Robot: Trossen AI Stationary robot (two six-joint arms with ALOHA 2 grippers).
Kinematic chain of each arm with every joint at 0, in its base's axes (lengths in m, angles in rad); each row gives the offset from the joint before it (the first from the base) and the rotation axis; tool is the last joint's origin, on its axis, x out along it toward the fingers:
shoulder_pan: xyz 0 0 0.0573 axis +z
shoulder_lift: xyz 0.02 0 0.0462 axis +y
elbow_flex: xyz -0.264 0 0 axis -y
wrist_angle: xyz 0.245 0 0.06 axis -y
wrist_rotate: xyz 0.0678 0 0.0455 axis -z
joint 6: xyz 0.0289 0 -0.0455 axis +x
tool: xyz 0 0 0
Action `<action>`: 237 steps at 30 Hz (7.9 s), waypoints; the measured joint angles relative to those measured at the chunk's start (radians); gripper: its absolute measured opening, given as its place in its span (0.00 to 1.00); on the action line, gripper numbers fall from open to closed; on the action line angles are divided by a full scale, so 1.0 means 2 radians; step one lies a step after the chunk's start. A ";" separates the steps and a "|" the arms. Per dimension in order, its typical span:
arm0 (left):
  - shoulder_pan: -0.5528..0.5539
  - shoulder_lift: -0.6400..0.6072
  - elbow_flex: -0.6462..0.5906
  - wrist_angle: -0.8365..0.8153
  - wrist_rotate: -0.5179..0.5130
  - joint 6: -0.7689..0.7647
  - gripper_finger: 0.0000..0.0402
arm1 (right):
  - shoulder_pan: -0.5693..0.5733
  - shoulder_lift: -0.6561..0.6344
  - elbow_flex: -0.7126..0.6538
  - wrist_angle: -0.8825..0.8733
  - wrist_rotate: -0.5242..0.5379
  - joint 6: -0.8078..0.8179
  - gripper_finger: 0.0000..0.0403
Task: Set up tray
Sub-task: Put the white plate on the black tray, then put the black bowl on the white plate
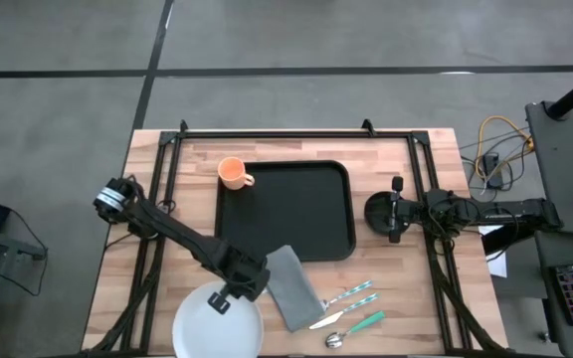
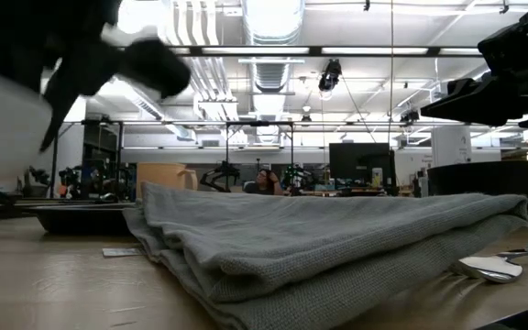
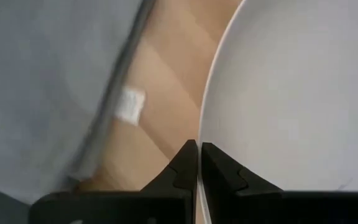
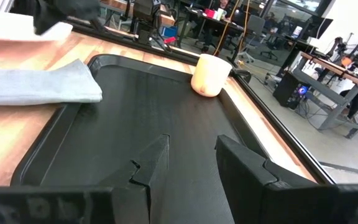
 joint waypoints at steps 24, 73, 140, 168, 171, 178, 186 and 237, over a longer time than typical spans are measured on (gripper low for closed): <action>0.211 -0.001 0.051 -0.059 0.170 0.184 0.00 | 0.000 0.000 0.000 0.000 0.000 0.000 0.30; 0.459 0.226 0.337 -0.326 0.164 0.415 0.00 | 0.000 0.001 0.000 0.000 0.000 0.000 0.30; 0.458 0.224 0.304 -0.265 0.064 0.335 0.16 | 0.000 0.001 0.000 0.000 0.000 0.000 0.31; 0.456 0.224 0.303 -0.235 0.061 0.318 0.26 | 0.000 0.001 0.000 0.000 0.000 0.000 0.31; 0.455 0.224 0.303 -0.235 0.061 0.264 0.26 | 0.000 0.001 0.000 0.000 0.000 0.000 0.30; 0.454 0.223 0.303 -0.235 0.069 0.177 0.26 | 0.000 0.001 0.000 0.000 0.000 0.000 0.30; 0.443 0.214 0.303 -0.233 0.267 0.180 0.26 | 0.000 0.001 0.000 0.000 0.000 0.000 0.30; 0.334 -0.238 -0.162 0.251 0.291 0.045 0.26 | 0.000 0.001 0.000 0.000 0.000 0.000 0.31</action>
